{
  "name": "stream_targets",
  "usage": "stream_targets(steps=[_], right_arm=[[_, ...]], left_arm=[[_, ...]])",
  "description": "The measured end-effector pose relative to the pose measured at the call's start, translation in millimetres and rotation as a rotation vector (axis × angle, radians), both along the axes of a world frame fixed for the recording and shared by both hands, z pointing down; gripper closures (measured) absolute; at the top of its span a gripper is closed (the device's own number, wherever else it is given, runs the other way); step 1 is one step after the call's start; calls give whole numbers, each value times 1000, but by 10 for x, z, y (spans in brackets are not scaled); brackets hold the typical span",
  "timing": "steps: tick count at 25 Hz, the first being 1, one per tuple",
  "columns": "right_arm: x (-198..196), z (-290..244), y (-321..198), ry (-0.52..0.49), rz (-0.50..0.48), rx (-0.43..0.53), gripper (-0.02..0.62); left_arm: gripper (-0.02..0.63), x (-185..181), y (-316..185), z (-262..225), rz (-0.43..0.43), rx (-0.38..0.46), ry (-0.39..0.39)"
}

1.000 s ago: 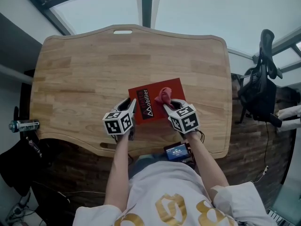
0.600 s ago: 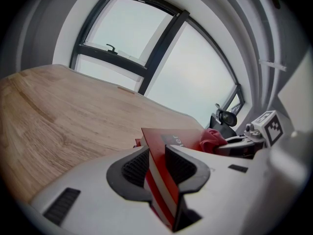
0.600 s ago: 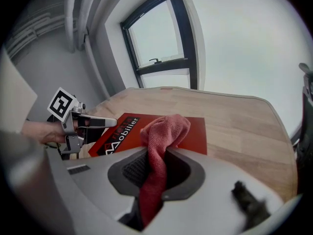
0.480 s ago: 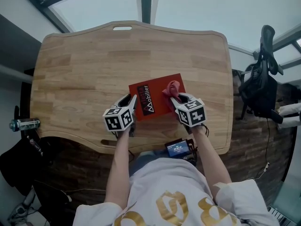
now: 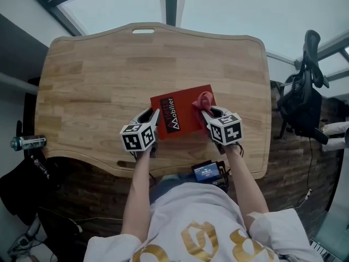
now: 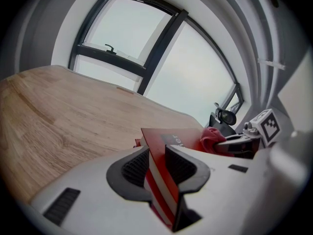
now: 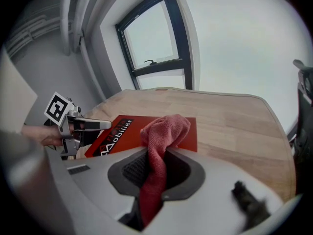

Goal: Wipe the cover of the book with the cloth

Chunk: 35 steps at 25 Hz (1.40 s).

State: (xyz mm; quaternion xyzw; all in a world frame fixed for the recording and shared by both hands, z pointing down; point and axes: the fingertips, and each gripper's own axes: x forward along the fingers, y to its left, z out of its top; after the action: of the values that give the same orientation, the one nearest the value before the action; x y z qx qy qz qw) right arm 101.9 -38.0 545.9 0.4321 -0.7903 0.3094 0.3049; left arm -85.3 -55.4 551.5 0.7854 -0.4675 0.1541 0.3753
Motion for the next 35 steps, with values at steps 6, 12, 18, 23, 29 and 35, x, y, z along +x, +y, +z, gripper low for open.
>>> stream_targets(steps=[6, 12, 18, 23, 29, 35], right_arm=[[34, 6, -54, 26, 15, -12, 526], [-113, 10, -71, 42, -18, -10, 526], [-318, 7, -64, 38, -55, -1, 526], [-409, 18, -59, 42, -77, 5, 526], [-412, 10, -67, 35, -84, 5, 526], [-407, -8, -60, -11, -83, 13, 526]], left_arm=[[496, 1, -4, -3, 3, -1, 0], [497, 5, -7, -1, -1, 1, 1], [496, 11, -3, -3, 2, -3, 9], [497, 3, -3, 3, 4, -4, 6], [496, 6, -13, -3, 12, -5, 9], [492, 5, -19, 6, 43, -57, 16]])
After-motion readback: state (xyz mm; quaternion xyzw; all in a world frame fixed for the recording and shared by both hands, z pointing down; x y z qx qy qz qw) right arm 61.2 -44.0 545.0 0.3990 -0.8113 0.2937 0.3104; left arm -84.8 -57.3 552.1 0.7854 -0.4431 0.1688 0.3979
